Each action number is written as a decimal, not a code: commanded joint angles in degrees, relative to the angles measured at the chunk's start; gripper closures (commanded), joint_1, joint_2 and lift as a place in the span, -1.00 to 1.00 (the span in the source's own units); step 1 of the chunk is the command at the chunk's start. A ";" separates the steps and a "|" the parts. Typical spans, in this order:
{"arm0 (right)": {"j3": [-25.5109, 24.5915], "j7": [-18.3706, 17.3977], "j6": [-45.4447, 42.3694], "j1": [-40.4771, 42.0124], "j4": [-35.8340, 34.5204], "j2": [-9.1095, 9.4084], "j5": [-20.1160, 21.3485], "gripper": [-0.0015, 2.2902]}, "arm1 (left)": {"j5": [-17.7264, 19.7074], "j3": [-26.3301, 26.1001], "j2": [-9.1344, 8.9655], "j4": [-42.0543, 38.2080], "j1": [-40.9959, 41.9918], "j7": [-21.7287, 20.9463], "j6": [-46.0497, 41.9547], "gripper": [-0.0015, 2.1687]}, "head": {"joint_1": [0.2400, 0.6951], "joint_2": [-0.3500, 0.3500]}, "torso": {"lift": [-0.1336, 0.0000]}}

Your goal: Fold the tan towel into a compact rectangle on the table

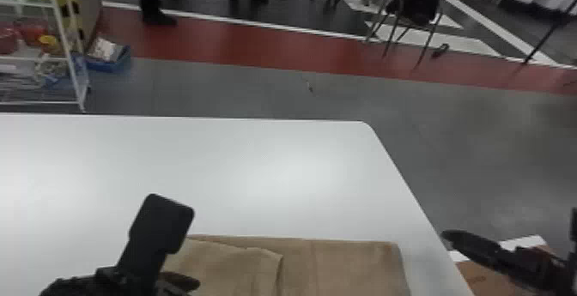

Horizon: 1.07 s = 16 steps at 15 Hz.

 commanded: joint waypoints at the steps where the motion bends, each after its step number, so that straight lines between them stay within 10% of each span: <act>1: 1.55 0.08 1.58 0.00 -5.36 1.89 0.17 -0.83 | 0.24 7.96 -0.41 -0.62 2.65 -1.94 -1.68 -0.97 | 1.00 -1.00 | -0.84; 7: 8.14 0.26 0.52 2.46 -23.12 7.34 6.41 -0.84 | 4.46 25.98 -0.41 -1.06 5.55 -6.86 -7.84 -0.97 | 1.00 -1.00 | -0.84; 11: 16.84 0.08 -32.17 6.85 -27.16 8.30 22.15 -0.84 | 7.27 33.27 -0.41 -1.06 6.17 -8.53 -8.19 -0.97 | 1.00 -1.00 | -0.84; 16: 22.73 -0.01 -78.05 12.48 -27.77 5.05 41.04 -0.84 | 10.08 37.67 -0.41 -1.06 6.17 -8.44 -9.42 -0.97 | 1.00 -0.81 | -0.84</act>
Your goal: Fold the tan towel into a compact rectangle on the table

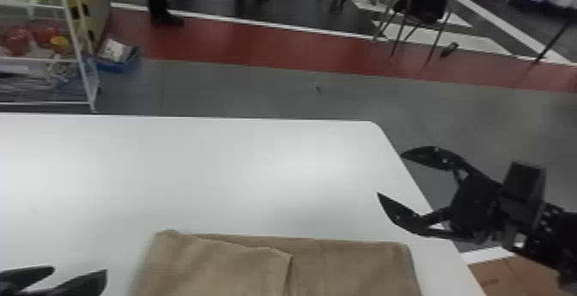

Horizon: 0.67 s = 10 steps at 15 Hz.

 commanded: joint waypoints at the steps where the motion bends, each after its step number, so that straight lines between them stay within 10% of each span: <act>1: 1.89 0.90 -16.91 2.42 -0.36 -1.93 7.18 -0.84 | 0.47 0.67 -0.41 0.00 0.00 0.29 -0.57 -0.97 | 1.00 -0.73 | -0.84; 4: 2.95 3.54 -36.60 5.59 -0.18 -4.21 15.35 -0.84 | 0.82 0.14 -0.41 0.00 0.00 1.25 -0.57 -0.97 | 1.00 -0.53 | -0.84; 10: 6.46 2.31 -47.85 7.26 2.10 -8.35 28.98 -0.81 | 2.05 -1.18 -0.41 0.18 0.44 2.84 -0.39 -0.97 | 1.00 -0.34 | -0.84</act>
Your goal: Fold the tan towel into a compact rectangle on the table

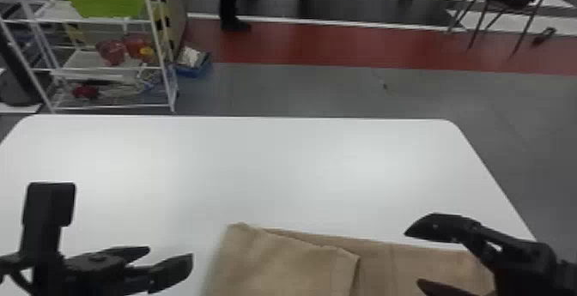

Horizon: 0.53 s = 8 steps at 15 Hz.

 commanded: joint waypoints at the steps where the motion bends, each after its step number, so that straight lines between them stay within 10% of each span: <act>1: 2.69 -0.66 -1.12 -0.92 1.93 -2.21 4.72 -0.75 | 0.17 -0.36 -0.41 -0.17 0.72 0.06 -0.05 -0.97 | 1.00 -0.34 | -0.84; 8: 10.69 -1.89 -2.17 -3.38 5.62 -4.14 12.01 -0.67 | 0.26 -0.62 -0.41 -1.67 3.27 0.58 -0.05 -0.96 | 1.00 -0.28 | -0.84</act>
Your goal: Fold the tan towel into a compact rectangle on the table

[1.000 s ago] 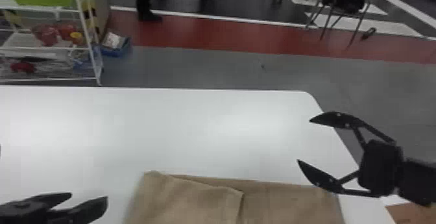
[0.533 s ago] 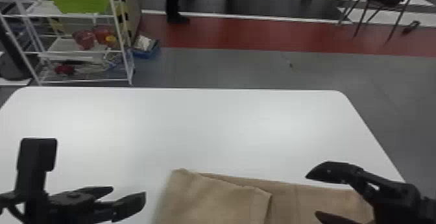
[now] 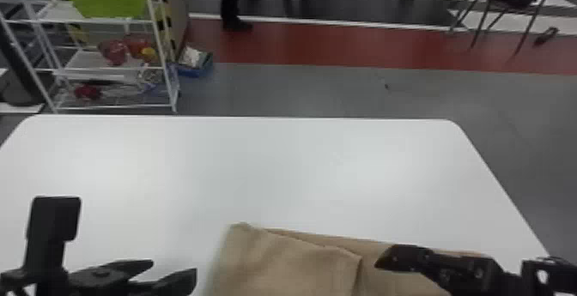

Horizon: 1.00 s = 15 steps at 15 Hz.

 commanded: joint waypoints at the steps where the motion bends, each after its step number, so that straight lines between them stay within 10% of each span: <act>1: 1.51 -1.01 -2.20 -0.13 1.64 -0.48 3.41 -0.67 | 0.09 -0.11 -0.41 -0.35 0.32 0.10 0.00 -0.96 | 1.00 -0.28 | -0.84; 15: 10.03 -2.06 -2.38 -5.84 7.70 0.48 7.54 -0.67 | 0.71 -0.29 -0.41 -0.26 0.94 1.06 -1.05 -0.96 | 1.00 -0.15 | -0.84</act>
